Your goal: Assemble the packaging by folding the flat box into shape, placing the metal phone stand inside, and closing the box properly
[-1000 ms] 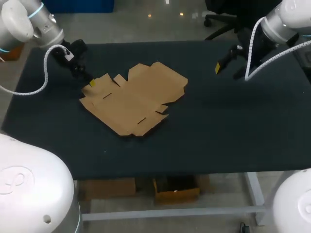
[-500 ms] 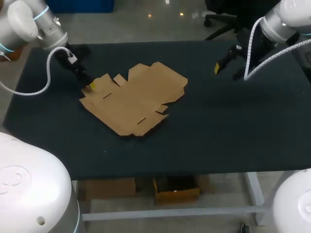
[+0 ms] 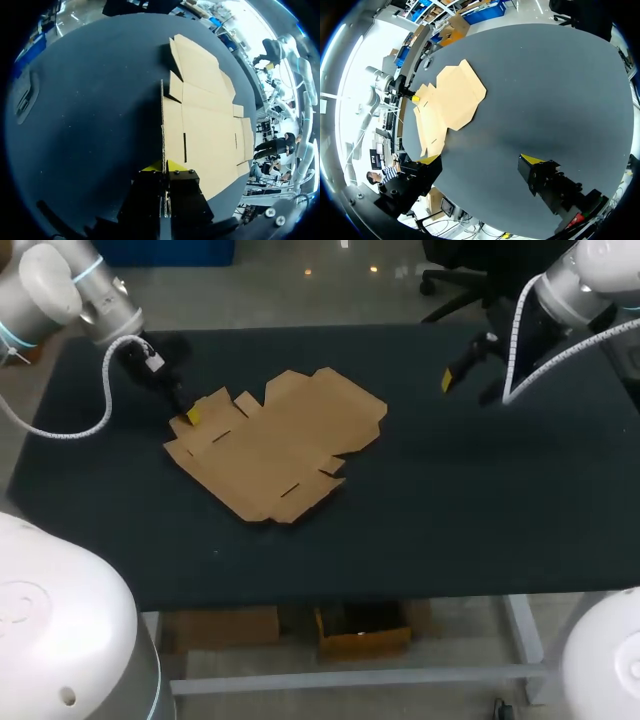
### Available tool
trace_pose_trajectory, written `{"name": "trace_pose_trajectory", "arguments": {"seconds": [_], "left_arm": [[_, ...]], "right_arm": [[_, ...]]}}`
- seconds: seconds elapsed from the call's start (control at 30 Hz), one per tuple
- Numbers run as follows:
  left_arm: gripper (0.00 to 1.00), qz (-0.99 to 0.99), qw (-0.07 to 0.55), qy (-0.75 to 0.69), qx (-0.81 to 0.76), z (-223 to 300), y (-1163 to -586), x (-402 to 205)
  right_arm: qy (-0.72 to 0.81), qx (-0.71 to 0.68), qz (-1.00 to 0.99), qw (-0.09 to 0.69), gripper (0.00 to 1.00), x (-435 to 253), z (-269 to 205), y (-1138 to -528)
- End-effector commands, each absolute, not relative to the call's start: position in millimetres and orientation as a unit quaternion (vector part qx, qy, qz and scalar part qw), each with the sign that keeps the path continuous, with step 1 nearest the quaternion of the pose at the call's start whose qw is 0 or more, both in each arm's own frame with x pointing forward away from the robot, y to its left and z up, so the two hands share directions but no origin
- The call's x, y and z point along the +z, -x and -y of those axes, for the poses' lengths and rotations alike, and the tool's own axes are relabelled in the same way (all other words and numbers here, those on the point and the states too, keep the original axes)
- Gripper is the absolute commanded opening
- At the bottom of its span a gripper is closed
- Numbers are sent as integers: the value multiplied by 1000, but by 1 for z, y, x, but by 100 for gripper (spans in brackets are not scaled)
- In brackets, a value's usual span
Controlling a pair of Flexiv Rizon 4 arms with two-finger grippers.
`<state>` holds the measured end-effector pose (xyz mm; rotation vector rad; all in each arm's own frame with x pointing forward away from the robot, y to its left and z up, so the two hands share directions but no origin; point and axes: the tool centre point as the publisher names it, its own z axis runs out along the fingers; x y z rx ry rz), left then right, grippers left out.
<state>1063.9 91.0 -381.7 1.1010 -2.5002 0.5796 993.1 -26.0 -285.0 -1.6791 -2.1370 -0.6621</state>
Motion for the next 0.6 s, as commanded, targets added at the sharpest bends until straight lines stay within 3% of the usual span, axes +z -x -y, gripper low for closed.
{"name": "trace_pose_trajectory", "arguments": {"seconds": [0.03,0.6], "left_arm": [[0,871,170,-401,228,-89,-1054,-385],[0,801,198,-504,256,-53,-1037,-368]], "right_arm": [[589,-235,754,174,100,-284,28,-992],[583,-234,757,177,100,-284,25,-993]]}}
